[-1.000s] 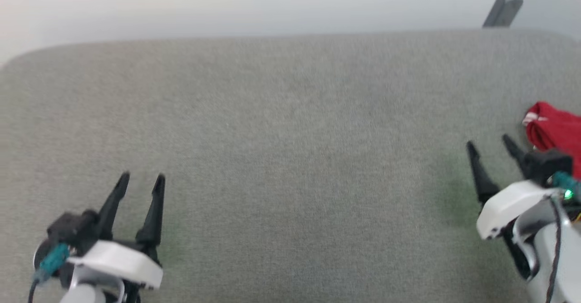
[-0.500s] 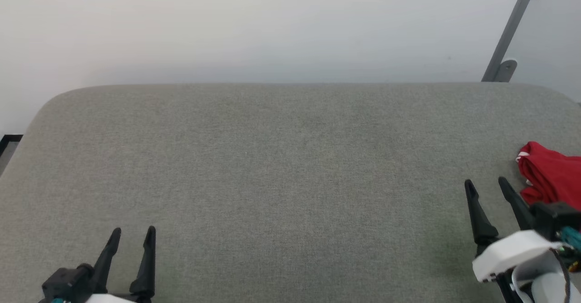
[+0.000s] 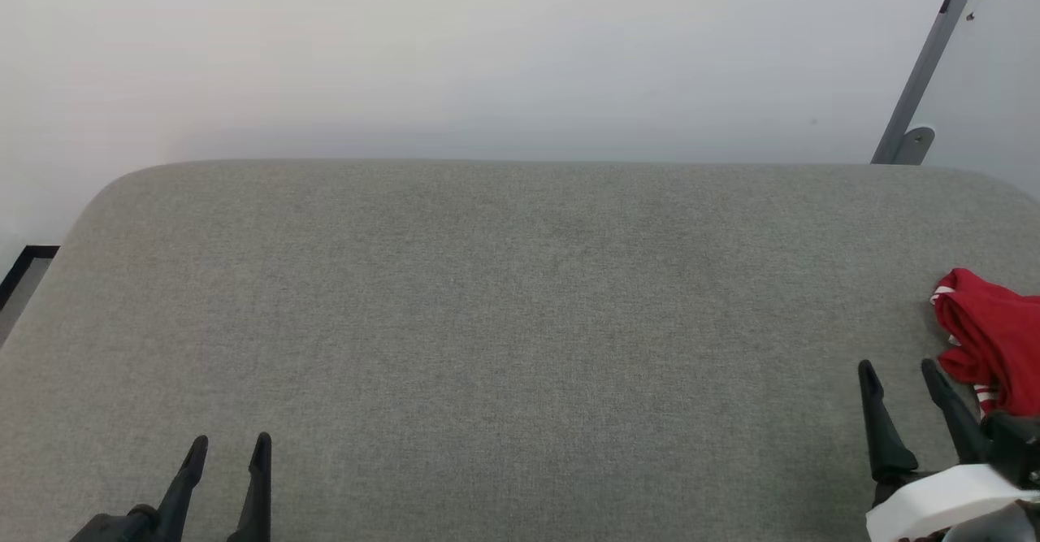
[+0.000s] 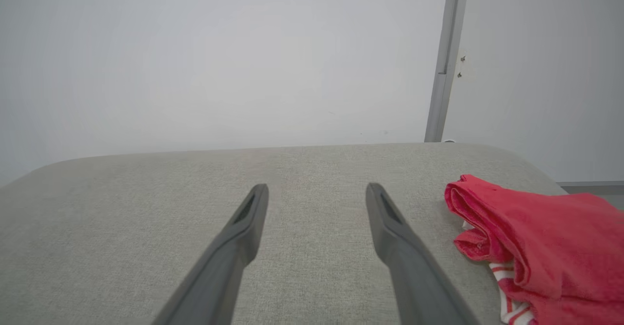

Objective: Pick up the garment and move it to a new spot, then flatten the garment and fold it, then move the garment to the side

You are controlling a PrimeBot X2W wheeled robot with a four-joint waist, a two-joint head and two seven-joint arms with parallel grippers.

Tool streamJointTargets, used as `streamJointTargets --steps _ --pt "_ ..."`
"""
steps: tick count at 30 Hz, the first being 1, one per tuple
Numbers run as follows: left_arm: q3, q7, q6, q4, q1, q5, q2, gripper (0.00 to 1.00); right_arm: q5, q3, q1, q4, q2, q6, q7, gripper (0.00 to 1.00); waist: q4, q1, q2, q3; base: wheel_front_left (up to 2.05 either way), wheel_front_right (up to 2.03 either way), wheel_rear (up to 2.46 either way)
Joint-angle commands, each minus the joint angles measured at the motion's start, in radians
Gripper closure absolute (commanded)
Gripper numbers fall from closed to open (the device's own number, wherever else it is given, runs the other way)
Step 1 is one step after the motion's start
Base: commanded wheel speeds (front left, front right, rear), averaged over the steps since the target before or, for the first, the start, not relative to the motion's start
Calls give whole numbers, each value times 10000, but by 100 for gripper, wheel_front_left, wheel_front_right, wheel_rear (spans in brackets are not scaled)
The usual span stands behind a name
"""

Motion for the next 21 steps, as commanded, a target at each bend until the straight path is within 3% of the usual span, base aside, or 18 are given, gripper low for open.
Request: streamJointTargets --steps 1,16,17,21 --pt "42 -20 26 -52 64 30 -17 0 -81 -7 86 -92 54 -22 4 0 1 0 -1 8 0 0 0" --pt "263 -20 25 -222 -40 -140 -101 0 -224 -196 124 -606 258 -21 241 0 115 0 -1 219 0 0 0" --pt "239 1 0 -184 -6 -41 -103 100 -189 -206 98 -551 240 -2 211 100 115 0 -1 219 0 0 0" --pt "179 56 -1 123 1 -166 -313 100 -49 -213 204 -222 361 2 264 100 110 0 -1 226 0 0 0"
